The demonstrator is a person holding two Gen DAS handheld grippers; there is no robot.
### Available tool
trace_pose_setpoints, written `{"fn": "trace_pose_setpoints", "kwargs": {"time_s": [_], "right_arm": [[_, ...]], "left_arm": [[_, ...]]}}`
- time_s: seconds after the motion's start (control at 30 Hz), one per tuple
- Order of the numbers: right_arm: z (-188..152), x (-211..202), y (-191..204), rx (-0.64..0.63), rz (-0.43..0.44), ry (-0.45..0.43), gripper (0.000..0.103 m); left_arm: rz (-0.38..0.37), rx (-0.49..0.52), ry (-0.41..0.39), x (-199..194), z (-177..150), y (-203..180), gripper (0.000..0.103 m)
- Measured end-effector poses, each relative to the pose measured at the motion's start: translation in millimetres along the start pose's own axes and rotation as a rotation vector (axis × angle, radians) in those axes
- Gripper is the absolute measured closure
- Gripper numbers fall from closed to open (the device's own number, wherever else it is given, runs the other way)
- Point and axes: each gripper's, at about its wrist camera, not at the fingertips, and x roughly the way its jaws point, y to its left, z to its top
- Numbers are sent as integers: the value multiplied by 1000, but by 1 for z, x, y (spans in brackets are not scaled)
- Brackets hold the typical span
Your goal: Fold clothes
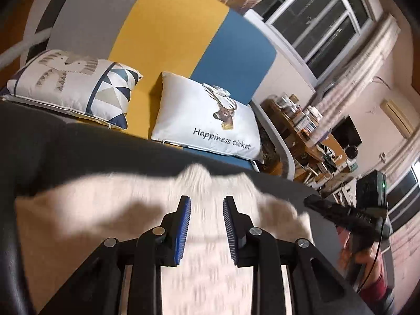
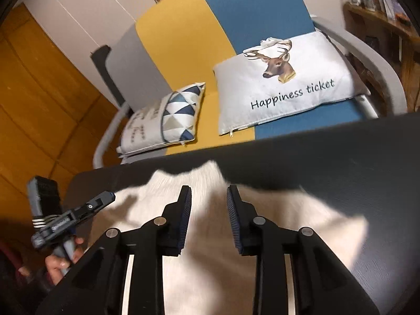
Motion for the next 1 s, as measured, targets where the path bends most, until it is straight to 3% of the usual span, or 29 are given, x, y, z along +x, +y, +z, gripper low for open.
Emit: {"fn": "trace_pose_setpoints", "kwargs": {"time_s": [0.13, 0.23, 0.37, 0.47, 0.5, 0.7, 0.8, 0.83, 0.87, 0.9, 1.0], "right_arm": [[-26, -14, -14, -2, -14, 70, 72], [-38, -17, -26, 26, -40, 86, 73], [-41, -52, -37, 157, 115, -26, 69], [-51, -69, -48, 213, 197, -39, 48], [-55, -75, -53, 233, 222, -41, 48], [-64, -61, -73, 327, 251, 2, 48], [-66, -49, -70, 321, 255, 11, 48], [-67, -47, -67, 300, 230, 16, 51], [-66, -46, -62, 274, 192, 19, 74], [-66, -44, -57, 247, 154, 23, 85], [-64, -46, -43, 170, 56, 16, 94]], "left_arm": [[92, -20, 81, 14, -22, 13, 80], [111, -15, 73, 12, -22, 9, 79], [19, -92, 68, -17, -25, 7, 76], [-17, -103, 65, -39, -42, 7, 76], [-13, -108, 67, -45, -51, 9, 76], [17, -178, 67, -63, -88, 33, 76], [35, -168, 35, -70, -89, 39, 76], [47, -158, 22, -72, -88, 40, 76], [58, -144, 9, -74, -86, 40, 76], [67, -126, -5, -76, -83, 39, 75], [126, -83, -43, -76, -76, 40, 75]]}}
